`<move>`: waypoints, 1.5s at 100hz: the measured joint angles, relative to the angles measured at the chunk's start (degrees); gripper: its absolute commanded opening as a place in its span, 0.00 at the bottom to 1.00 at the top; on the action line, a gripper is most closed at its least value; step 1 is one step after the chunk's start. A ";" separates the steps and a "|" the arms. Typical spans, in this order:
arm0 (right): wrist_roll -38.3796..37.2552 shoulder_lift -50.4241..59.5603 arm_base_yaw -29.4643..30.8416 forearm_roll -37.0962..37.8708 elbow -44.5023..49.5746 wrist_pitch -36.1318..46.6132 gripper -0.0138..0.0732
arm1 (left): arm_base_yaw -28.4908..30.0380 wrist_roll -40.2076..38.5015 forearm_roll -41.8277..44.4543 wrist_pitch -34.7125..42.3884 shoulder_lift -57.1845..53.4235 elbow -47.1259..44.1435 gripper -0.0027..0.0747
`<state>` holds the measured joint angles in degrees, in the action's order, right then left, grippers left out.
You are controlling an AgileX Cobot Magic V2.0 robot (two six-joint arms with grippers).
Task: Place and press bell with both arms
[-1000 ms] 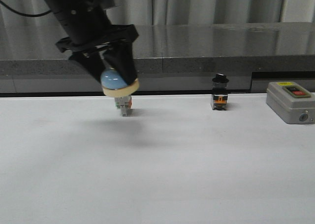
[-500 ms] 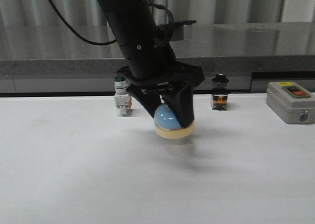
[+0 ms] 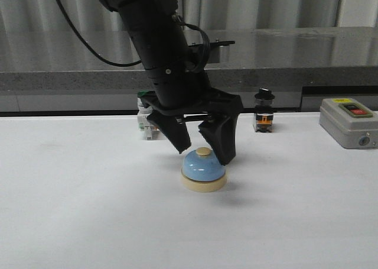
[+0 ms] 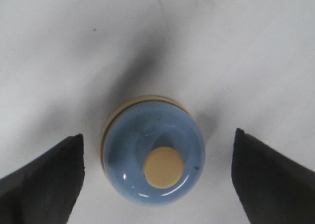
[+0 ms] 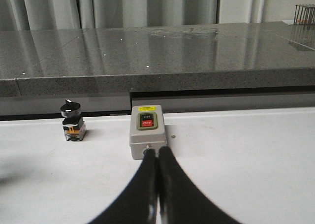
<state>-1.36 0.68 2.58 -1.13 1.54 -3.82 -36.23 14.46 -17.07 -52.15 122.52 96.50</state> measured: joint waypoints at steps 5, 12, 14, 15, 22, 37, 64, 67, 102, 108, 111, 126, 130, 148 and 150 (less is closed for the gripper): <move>0.00 0.00 0.00 0.00 0.00 0.00 0.09 | 0.00 0.00 0.00 0.12 0.00 0.00 0.80; 0.00 0.00 0.00 0.00 0.00 0.00 0.09 | 0.00 0.00 0.00 0.34 0.00 0.00 0.77; 0.00 0.00 0.00 0.00 0.00 0.00 0.09 | 0.00 0.00 0.00 0.34 0.00 0.00 0.75; 0.00 0.00 0.00 0.00 0.00 0.00 0.09 | 0.00 0.00 0.00 0.34 0.00 0.00 0.74; 0.00 0.00 0.00 0.00 0.00 0.00 0.09 | 0.00 -0.89 0.00 0.60 -0.50 0.00 0.62; 0.00 0.00 0.00 0.00 0.00 0.00 0.09 | 0.94 -2.54 0.09 1.66 -3.20 0.00 0.22; 0.00 0.00 0.00 0.00 0.00 0.00 0.09 | 7.10 -4.47 0.09 1.90 -10.04 0.00 0.01; 0.00 0.00 0.00 0.00 0.00 0.00 0.09 | 8.24 -4.85 0.09 1.78 -11.00 0.00 0.01; 0.00 0.00 0.00 0.00 0.00 0.00 0.09 | 21.75 -5.81 0.09 3.66 -22.04 -7.32 0.01; 0.00 0.00 0.00 0.00 0.00 0.00 0.09 | 23.89 -5.91 0.09 4.38 -23.85 -9.64 0.01; 0.00 0.00 0.00 0.00 0.00 0.00 0.09 | 24.96 -5.94 0.09 4.92 -25.02 -10.83 0.01; 0.00 0.00 0.00 0.00 0.00 0.00 0.09 | 30.61 -6.06 0.26 7.31 -30.15 -17.34 0.01; 0.00 0.00 0.00 0.00 0.00 0.00 0.09 | 31.92 -6.06 0.35 7.95 -31.33 -19.11 0.01; 0.00 0.00 0.00 0.00 0.00 0.00 0.09 | 35.04 -6.06 0.83 12.37 -37.89 -27.52 0.01; 0.00 0.00 0.00 0.00 0.00 0.00 0.09 | 35.05 -6.06 0.94 12.88 -38.75 -28.54 0.01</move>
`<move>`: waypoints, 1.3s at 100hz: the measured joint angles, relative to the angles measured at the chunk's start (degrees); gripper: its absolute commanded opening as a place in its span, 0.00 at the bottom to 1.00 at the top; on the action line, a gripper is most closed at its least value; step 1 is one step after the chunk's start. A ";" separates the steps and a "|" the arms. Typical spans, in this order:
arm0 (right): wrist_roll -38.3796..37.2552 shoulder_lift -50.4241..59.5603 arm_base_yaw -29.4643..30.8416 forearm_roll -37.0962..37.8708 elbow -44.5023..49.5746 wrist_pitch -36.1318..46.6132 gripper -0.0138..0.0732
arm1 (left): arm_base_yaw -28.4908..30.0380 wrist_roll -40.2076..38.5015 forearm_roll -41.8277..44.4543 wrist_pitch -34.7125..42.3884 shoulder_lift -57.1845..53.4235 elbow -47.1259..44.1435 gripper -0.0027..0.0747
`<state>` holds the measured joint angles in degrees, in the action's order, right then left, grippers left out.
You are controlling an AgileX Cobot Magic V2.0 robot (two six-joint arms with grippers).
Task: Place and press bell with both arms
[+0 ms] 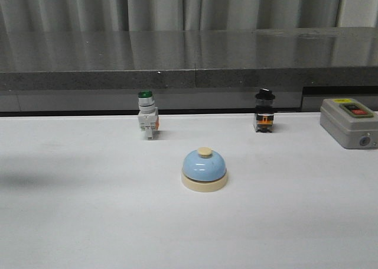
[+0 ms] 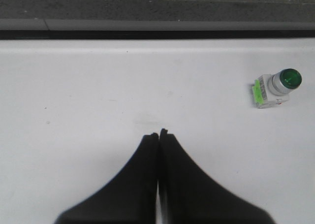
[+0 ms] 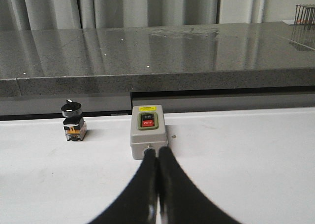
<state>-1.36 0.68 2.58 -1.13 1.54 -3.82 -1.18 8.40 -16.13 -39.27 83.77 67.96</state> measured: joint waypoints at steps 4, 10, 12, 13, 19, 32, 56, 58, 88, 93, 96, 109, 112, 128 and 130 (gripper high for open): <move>0.00 0.00 0.00 0.00 0.00 0.00 0.09 | 0.08 0.00 0.02 1.24 -1.84 -1.71 0.01; 0.00 0.00 0.00 0.00 0.00 0.00 0.09 | 0.08 0.00 0.02 2.74 -4.43 -4.78 0.01; 0.00 0.00 0.00 0.00 0.00 0.00 0.09 | 0.08 0.00 0.02 3.35 -5.44 -5.79 0.01; 0.00 0.00 0.00 0.00 0.00 0.00 0.09 | 0.08 0.00 0.02 3.57 -5.78 -6.13 0.01; 0.00 0.00 0.00 0.00 0.00 0.00 0.09 | 0.08 0.00 0.02 5.30 -8.98 -9.22 0.01; 0.00 0.00 0.00 0.00 0.00 0.00 0.09 | 0.08 0.00 0.02 9.21 -15.79 -15.61 0.01; 0.00 0.00 0.00 0.00 0.00 0.00 0.09 | 0.08 0.00 0.02 15.06 -30.42 -27.53 0.01; 0.00 0.00 0.00 0.00 0.00 0.00 0.09 | 0.08 0.00 0.02 15.37 -31.28 -28.18 0.01; 0.00 0.00 0.00 0.00 0.00 0.00 0.09 | 0.08 0.00 0.02 20.27 -50.50 -40.11 0.01; 0.00 0.00 0.00 0.00 0.00 0.00 0.09 | 0.08 0.00 0.02 20.66 -53.39 -41.70 0.01; 0.00 0.00 0.00 0.00 0.00 0.00 0.09 | 0.08 0.00 0.02 20.90 -54.99 -42.81 0.01; 0.00 0.00 0.00 0.00 0.00 0.00 0.09 | 0.08 0.00 0.02 20.93 -63.00 -46.28 0.01; 0.00 0.00 0.00 0.00 0.00 0.00 0.09 | 0.08 0.00 0.02 21.02 -64.78 -47.15 0.01; 0.00 0.00 0.00 0.00 0.00 0.00 0.09 | 0.08 0.00 -0.08 20.66 -74.21 -50.34 0.01; 0.00 0.00 0.00 0.00 0.00 0.00 0.09 | 0.08 0.00 -0.09 20.38 -75.74 -50.66 0.01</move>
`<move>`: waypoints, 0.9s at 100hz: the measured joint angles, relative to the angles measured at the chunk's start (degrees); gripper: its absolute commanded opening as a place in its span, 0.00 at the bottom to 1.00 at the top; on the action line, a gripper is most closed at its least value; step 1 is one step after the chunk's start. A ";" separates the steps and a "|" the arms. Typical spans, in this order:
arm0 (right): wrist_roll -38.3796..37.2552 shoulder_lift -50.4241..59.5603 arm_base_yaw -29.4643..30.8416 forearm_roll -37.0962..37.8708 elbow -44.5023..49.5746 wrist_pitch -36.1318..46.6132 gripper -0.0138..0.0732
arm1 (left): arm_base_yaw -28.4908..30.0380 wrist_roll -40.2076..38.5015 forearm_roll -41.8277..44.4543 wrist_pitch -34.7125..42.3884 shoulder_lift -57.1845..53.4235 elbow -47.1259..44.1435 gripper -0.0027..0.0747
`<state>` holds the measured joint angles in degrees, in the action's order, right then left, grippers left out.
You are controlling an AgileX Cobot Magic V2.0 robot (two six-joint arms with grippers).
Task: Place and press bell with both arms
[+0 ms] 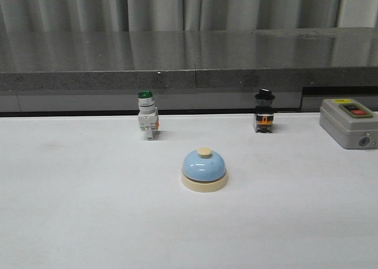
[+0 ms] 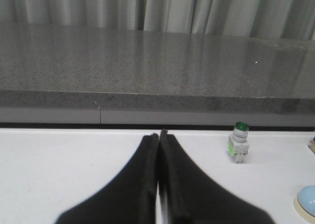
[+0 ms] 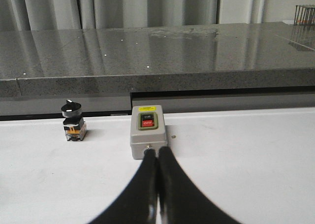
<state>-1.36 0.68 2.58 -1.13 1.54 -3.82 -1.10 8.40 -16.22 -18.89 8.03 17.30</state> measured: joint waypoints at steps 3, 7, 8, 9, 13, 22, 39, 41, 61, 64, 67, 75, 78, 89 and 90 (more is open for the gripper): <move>0.00 0.00 0.00 0.00 0.00 0.00 0.09 | 0.00 0.00 -0.09 -0.32 -1.48 -0.52 0.01; 0.00 0.00 0.00 0.00 0.00 0.00 0.09 | 0.00 0.00 -0.12 -0.55 -3.52 -0.93 0.01; 0.00 0.00 0.00 0.00 0.00 0.00 0.09 | 0.00 0.00 -0.12 -0.48 -3.85 -1.11 0.01; 0.00 0.00 0.00 0.00 0.00 0.00 0.09 | 0.00 0.00 -0.12 -0.61 -4.49 -1.32 0.01; 0.00 0.00 0.00 0.00 0.00 0.00 0.09 | 0.00 0.00 -0.22 -0.74 -6.03 -1.86 0.01; 0.00 0.00 0.00 0.00 0.00 0.00 0.09 | 0.00 0.00 -0.22 -0.63 -8.38 -2.87 0.01; 0.00 0.00 0.00 0.00 0.00 -0.11 0.09 | 0.00 0.00 -0.24 0.16 -8.37 -5.18 0.01; 0.00 0.00 0.00 0.00 0.00 -0.11 0.09 | 0.00 0.00 -0.24 0.26 -8.37 -5.57 0.01; 0.00 0.00 0.00 0.00 0.00 -0.11 0.09 | 0.00 0.00 -0.04 5.18 -8.37 -10.19 0.01; 0.00 0.00 0.00 0.00 0.00 -0.11 0.09 | 0.00 0.00 0.75 7.13 -8.37 -11.52 0.01; 0.00 0.00 0.00 0.00 0.00 -0.11 0.09 | 0.00 -0.34 1.73 8.68 -8.37 -12.63 0.01; 0.00 0.00 0.00 0.00 0.00 -0.11 0.09 | 0.00 -2.82 5.29 12.52 -8.37 -15.47 0.01; 0.00 0.00 0.00 0.00 0.00 -0.11 0.09 | 0.00 -4.41 6.50 13.51 -8.37 -16.72 0.01; 0.00 0.00 0.00 0.00 0.00 -0.11 0.09 | 0.00 -6.92 8.72 15.27 -8.37 -17.38 0.01; 0.00 0.00 0.00 0.00 0.00 -0.11 0.09 | 0.00 -6.94 8.85 15.28 -8.37 -17.38 0.01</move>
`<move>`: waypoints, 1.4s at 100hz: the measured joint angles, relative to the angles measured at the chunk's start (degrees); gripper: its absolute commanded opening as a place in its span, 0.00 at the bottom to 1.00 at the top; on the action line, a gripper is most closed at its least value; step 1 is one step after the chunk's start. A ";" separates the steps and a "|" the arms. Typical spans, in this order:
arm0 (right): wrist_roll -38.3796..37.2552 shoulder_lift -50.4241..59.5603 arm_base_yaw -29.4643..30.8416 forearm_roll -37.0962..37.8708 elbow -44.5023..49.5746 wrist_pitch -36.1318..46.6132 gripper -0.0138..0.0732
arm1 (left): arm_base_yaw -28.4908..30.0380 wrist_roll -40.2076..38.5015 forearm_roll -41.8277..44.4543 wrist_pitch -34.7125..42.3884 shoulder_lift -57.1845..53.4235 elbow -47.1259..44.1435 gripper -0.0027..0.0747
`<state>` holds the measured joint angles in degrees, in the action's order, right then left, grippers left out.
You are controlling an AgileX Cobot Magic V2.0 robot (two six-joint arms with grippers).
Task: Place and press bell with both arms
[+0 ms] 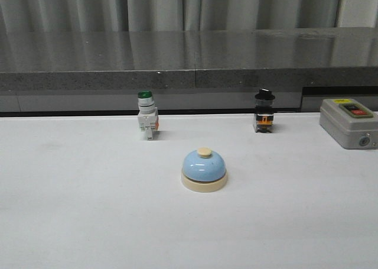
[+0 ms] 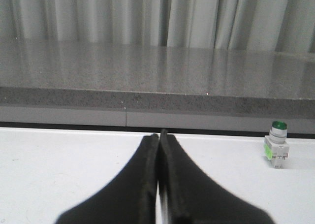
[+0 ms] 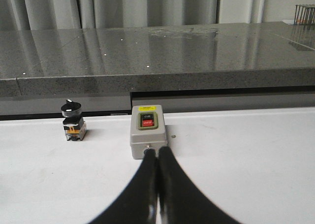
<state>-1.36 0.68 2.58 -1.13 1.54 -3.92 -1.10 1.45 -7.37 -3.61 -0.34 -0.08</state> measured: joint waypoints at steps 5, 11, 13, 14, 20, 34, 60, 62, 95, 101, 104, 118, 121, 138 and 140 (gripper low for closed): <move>0.00 0.00 0.00 0.00 0.00 0.00 0.09 | 0.00 -0.38 0.15 -0.31 0.00 0.00 0.01; 0.00 0.00 0.00 0.00 0.00 0.00 0.09 | 0.00 -0.61 0.26 -0.87 0.00 0.00 0.01; 0.00 0.00 0.00 0.00 0.00 0.00 0.09 | 0.00 -0.64 0.36 -1.09 0.00 0.00 0.01; 0.00 0.00 0.00 0.00 0.00 0.00 0.09 | 0.00 -0.64 0.36 -1.05 0.00 0.00 0.01; 0.00 0.00 0.00 0.00 0.00 0.00 0.09 | 0.00 -0.87 0.36 -1.35 0.00 0.00 0.01; 0.00 0.00 0.00 0.00 0.00 0.00 0.09 | 0.00 -0.97 0.36 -1.35 0.00 0.00 0.01; 0.00 0.00 0.00 0.00 0.00 0.00 0.09 | 0.00 -0.97 0.49 -1.35 0.00 0.00 0.01; 0.00 0.00 0.00 0.00 0.00 0.00 0.09 | 0.00 -0.97 0.49 -1.35 0.00 0.00 0.01; 0.00 0.00 0.00 0.00 0.00 0.19 0.09 | 0.00 -0.97 0.49 -1.35 0.00 0.00 0.01; 0.00 0.00 0.00 0.00 0.00 0.33 0.09 | 0.00 -0.97 0.49 -1.35 0.00 0.00 0.01; 0.00 0.00 0.00 0.00 0.00 0.60 0.09 | 0.00 -0.97 0.49 -1.35 0.00 0.00 0.01; 0.00 0.00 0.00 0.00 0.00 1.39 0.09 | 0.00 -0.97 0.49 -1.35 0.00 0.00 0.01; 0.00 0.00 0.00 0.00 0.00 1.01 0.09 | 0.00 -0.97 0.49 -1.35 0.00 0.00 0.01; 0.00 0.00 0.00 0.28 -3.41 -5.01 0.09 | 0.00 -0.97 0.49 -1.35 0.00 0.00 0.01; 0.00 0.00 0.00 0.57 -4.21 -5.55 0.09 | 0.00 -0.97 0.49 -1.35 0.00 0.00 0.01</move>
<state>-1.36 0.68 2.58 -0.56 -2.68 -9.47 -1.10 0.48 -6.89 -4.96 -0.34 -0.08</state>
